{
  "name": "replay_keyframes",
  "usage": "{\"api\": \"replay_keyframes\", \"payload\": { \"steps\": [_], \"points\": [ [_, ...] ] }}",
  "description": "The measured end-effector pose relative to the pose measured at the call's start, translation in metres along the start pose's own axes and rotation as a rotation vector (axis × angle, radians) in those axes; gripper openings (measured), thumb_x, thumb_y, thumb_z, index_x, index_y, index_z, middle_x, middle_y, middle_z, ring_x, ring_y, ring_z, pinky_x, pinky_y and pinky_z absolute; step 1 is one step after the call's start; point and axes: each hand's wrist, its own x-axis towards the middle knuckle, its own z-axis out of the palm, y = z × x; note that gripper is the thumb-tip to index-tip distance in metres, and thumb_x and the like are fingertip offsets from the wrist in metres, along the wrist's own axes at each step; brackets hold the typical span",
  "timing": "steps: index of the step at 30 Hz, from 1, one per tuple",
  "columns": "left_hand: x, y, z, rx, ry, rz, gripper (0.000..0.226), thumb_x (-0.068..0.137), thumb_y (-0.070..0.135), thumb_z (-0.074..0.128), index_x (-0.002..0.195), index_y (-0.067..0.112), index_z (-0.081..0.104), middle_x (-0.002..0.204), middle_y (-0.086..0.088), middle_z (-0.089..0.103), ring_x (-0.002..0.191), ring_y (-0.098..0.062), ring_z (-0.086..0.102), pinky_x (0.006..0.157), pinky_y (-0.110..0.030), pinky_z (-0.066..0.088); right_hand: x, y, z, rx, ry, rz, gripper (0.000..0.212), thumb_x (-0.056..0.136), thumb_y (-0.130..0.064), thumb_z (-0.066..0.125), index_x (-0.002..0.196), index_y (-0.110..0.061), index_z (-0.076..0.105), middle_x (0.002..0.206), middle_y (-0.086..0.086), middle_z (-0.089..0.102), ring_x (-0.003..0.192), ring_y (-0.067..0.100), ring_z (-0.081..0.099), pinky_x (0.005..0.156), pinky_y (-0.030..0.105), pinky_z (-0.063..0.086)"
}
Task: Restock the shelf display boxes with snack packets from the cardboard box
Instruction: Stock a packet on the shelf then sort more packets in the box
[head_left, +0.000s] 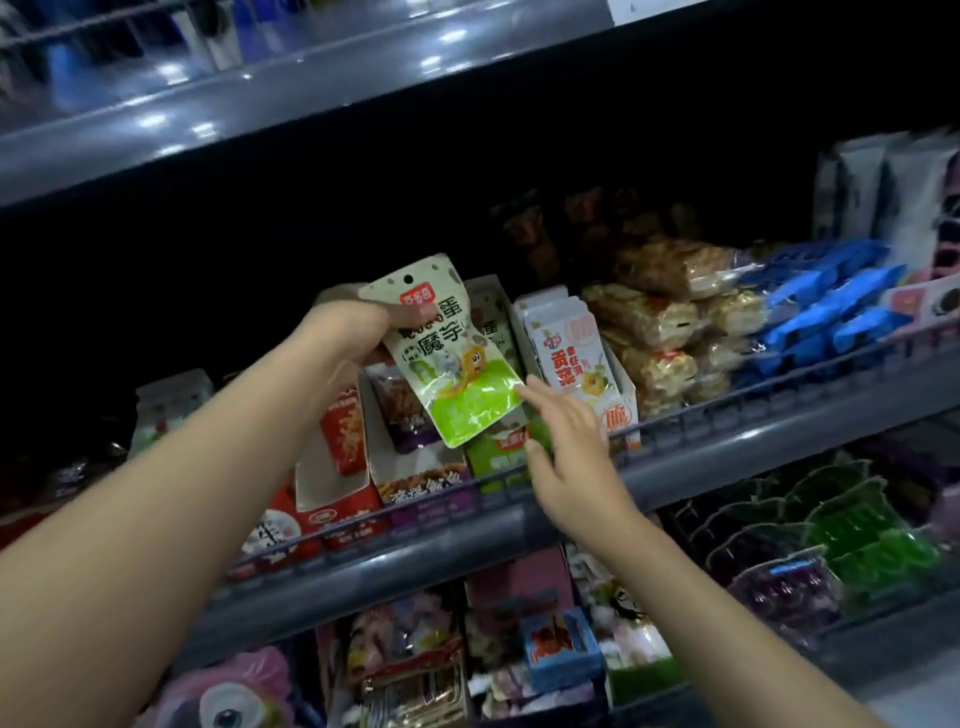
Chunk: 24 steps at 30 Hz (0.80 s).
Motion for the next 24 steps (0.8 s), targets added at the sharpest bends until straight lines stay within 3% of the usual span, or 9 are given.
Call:
{"api": "replay_keyframes", "payload": {
  "steps": [3,6,7,10,17,21,24],
  "points": [
    [0.028,0.009,0.007,0.106,0.106,0.048,0.030,0.067,0.016,0.083,0.086,0.010,0.061,0.093,-0.007,0.068,0.079,-0.020,0.067,0.075,-0.033,0.057,0.002,0.011,0.003,-0.209,-0.027,-0.044,0.049,0.095,-0.014,0.042,0.141,-0.028,0.036,0.151,-0.017,0.021,0.137,0.001,0.005,0.108,0.020,-0.006],
    [0.052,0.012,0.017,0.204,0.119,0.051,0.072,0.055,0.026,0.090,0.116,0.004,0.058,0.113,-0.008,0.066,0.101,-0.026,0.064,0.091,-0.040,0.052,0.002,0.018,0.009,-0.159,0.012,-0.072,0.046,0.090,-0.009,0.046,0.134,-0.023,0.047,0.147,-0.013,0.030,0.134,0.003,0.010,0.116,0.027,0.005],
    [0.060,0.011,0.022,0.253,0.103,0.047,0.075,0.057,0.026,0.089,0.121,0.004,0.056,0.116,-0.009,0.065,0.104,-0.025,0.062,0.093,-0.040,0.051,0.002,0.019,0.011,-0.131,0.042,-0.088,0.045,0.088,-0.007,0.047,0.131,-0.021,0.051,0.145,-0.010,0.034,0.132,0.003,0.012,0.115,0.028,0.010],
    [0.076,0.004,0.039,0.341,0.078,0.032,0.064,0.068,0.024,0.084,0.122,0.005,0.056,0.118,-0.008,0.063,0.107,-0.023,0.060,0.094,-0.034,0.050,0.004,0.024,0.017,-0.090,0.098,-0.102,0.043,0.083,-0.009,0.047,0.124,-0.020,0.056,0.139,-0.010,0.041,0.128,-0.001,0.015,0.111,0.029,0.014],
    [0.100,-0.011,0.067,0.523,0.029,0.011,0.066,0.071,0.016,0.081,0.129,0.008,0.051,0.123,-0.010,0.059,0.112,-0.023,0.057,0.089,-0.029,0.046,0.003,0.023,0.013,-0.083,0.015,-0.089,0.050,0.082,-0.005,0.045,0.127,-0.026,0.050,0.140,-0.021,0.030,0.128,-0.011,0.002,0.112,0.018,0.006],
    [0.107,-0.015,0.070,0.707,0.027,0.082,0.061,0.074,0.016,0.079,0.130,0.011,0.054,0.124,-0.009,0.060,0.110,-0.022,0.059,0.086,-0.027,0.046,0.002,0.023,0.008,-0.069,-0.026,-0.104,0.053,0.084,-0.002,0.045,0.130,-0.028,0.048,0.133,-0.032,0.019,0.130,-0.013,-0.002,0.111,0.014,0.005],
    [0.109,-0.024,0.068,0.859,0.024,0.180,0.044,0.076,0.019,0.077,0.117,0.013,0.062,0.116,-0.008,0.064,0.103,-0.022,0.061,0.079,-0.025,0.045,0.002,0.023,0.008,-0.055,-0.039,-0.106,0.053,0.084,-0.005,0.046,0.131,-0.029,0.046,0.133,-0.034,0.017,0.129,-0.014,-0.004,0.109,0.014,0.004]
  ]
}}
